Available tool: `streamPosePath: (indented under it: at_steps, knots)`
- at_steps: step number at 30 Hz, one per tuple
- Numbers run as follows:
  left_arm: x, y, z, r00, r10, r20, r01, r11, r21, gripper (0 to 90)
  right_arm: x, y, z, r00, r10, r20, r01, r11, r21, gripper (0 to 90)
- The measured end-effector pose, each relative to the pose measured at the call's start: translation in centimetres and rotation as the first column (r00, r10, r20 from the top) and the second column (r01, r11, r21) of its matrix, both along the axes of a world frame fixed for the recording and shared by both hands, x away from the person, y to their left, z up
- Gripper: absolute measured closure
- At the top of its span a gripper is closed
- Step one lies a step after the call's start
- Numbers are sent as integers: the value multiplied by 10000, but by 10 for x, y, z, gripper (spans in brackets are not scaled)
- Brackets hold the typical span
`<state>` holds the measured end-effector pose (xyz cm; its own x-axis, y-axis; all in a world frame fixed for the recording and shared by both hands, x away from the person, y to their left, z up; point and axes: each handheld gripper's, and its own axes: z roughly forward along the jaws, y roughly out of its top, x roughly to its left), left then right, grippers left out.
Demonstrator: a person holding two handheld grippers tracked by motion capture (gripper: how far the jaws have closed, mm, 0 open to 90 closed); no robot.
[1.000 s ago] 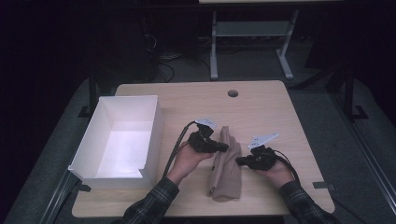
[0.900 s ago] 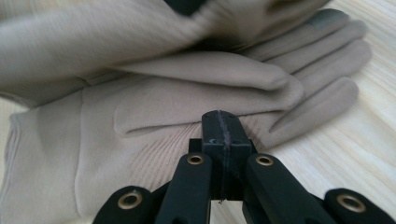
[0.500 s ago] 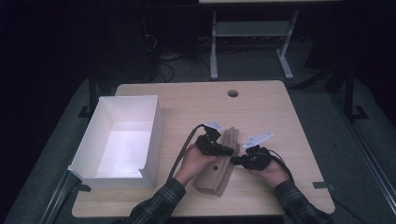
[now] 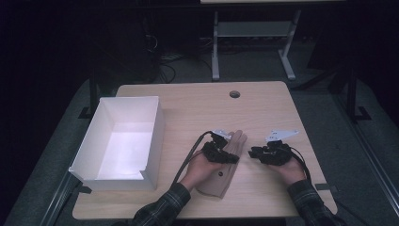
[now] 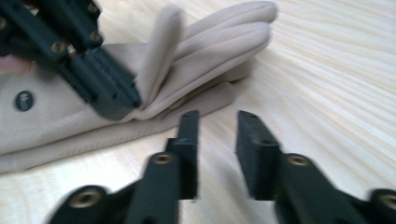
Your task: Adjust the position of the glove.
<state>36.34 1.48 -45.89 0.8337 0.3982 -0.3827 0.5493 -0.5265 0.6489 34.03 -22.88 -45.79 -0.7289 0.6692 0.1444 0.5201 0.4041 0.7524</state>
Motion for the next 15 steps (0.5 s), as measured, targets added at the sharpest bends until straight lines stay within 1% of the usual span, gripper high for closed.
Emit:
streamPosePath:
  at_steps: [2,4,5,6,7,8,9,10,11,14,15]
  knots:
    - [-1,-1,2,10000,-47,-38,47,10000,-60,833,1,-2,-2,9998,-190,-9,190,9998,-93,574]
    - [-4,-1,6,9999,-115,48,116,9997,-210,747,2,-2,-5,9993,-361,7,361,9991,-222,483]
    - [-6,1,12,9995,-200,241,205,9995,-230,731,3,-3,-7,9980,-625,-27,624,9973,-392,413]
    - [-6,1,12,9995,-200,241,205,9995,-230,740,4,-4,-7,9974,-719,-13,718,9965,-435,390]
    - [-8,1,15,9995,-237,230,244,9993,-298,740,4,-4,-7,9974,-719,-13,718,9965,-435,390]
    - [-11,2,17,9990,-342,291,350,9990,-277,786,4,-5,-8,9962,-871,-36,868,9951,-465,368]
    - [-13,3,19,9986,-401,337,410,9988,-266,860,6,-9,-10,9942,-1071,-24,1068,9928,-541,343]
    - [-20,3,19,9976,-614,335,621,9979,-189,891,7,-10,-10,9930,-1184,-56,1179,9916,-530,337]
    - [-20,3,19,9976,-614,335,621,9979,-189,894,7,-10,-10,9930,-1184,-56,1179,9916,-530,337]
    - [-33,3,14,9955,-884,346,878,9960,191,894,8,-15,-13,9897,-1431,-56,1425,9881,-577,311]
    - [-36,3,11,9949,-948,340,936,9951,331,894,8,-16,-15,9883,-1526,14,1524,9863,-636,301]
